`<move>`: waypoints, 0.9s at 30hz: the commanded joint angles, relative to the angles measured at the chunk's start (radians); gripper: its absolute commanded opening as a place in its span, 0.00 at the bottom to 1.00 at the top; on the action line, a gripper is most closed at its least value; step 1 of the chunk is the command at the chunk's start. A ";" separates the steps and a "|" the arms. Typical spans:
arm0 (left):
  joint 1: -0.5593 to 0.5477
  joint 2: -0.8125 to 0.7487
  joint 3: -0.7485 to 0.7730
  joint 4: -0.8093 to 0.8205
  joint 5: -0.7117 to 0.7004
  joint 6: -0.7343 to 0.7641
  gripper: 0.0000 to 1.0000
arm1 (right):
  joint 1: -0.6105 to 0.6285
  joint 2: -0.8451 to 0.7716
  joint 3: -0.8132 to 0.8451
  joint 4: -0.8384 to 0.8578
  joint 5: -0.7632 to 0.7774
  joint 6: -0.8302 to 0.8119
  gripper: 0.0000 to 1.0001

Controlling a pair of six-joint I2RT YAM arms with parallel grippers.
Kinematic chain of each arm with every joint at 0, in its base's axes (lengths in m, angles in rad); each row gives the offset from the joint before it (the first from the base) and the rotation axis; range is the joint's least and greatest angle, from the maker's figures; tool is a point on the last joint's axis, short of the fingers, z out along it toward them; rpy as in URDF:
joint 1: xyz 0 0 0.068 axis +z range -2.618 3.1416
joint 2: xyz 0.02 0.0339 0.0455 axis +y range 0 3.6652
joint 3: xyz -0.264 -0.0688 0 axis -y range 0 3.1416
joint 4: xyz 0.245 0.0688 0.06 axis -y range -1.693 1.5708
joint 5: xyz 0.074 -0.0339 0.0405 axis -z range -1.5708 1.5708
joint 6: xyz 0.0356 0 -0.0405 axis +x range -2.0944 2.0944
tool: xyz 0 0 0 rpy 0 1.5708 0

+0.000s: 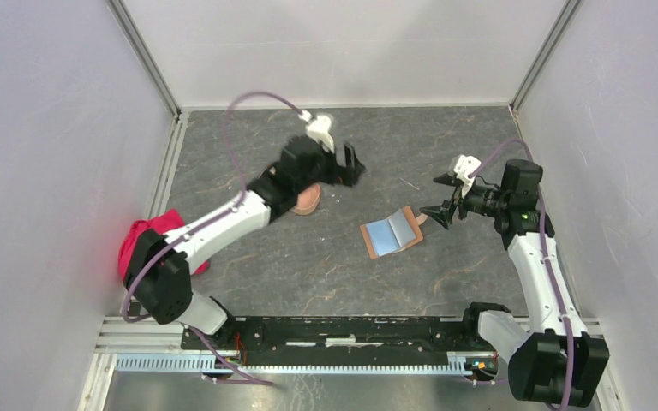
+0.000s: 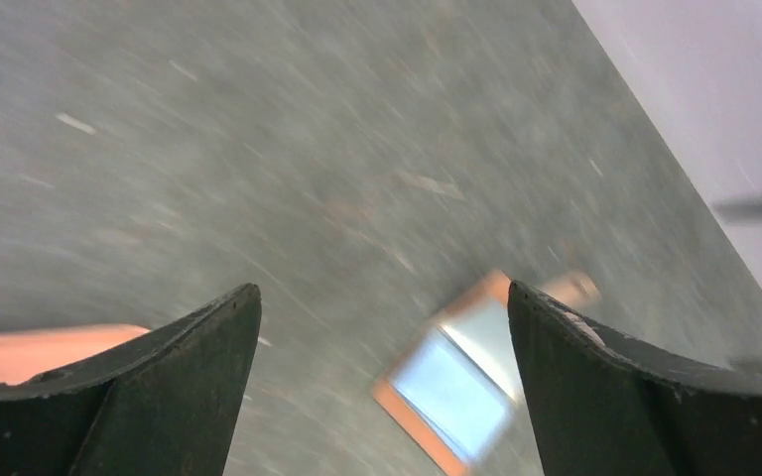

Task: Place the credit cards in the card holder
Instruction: Turn over the card slot in the card holder, then pick up the credit card from the storage box.

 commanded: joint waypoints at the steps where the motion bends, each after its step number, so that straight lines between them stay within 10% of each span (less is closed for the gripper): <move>1: 0.180 0.025 0.224 -0.330 -0.127 0.239 1.00 | 0.014 -0.003 0.062 -0.001 -0.122 -0.113 0.89; 10: 0.275 0.271 0.476 -0.615 -0.311 0.492 1.00 | 0.025 0.212 0.176 -0.131 -0.079 -0.205 0.86; 27: 0.348 0.178 0.210 -0.404 -0.339 0.574 0.97 | 0.025 0.383 0.176 -0.203 -0.025 -0.294 0.82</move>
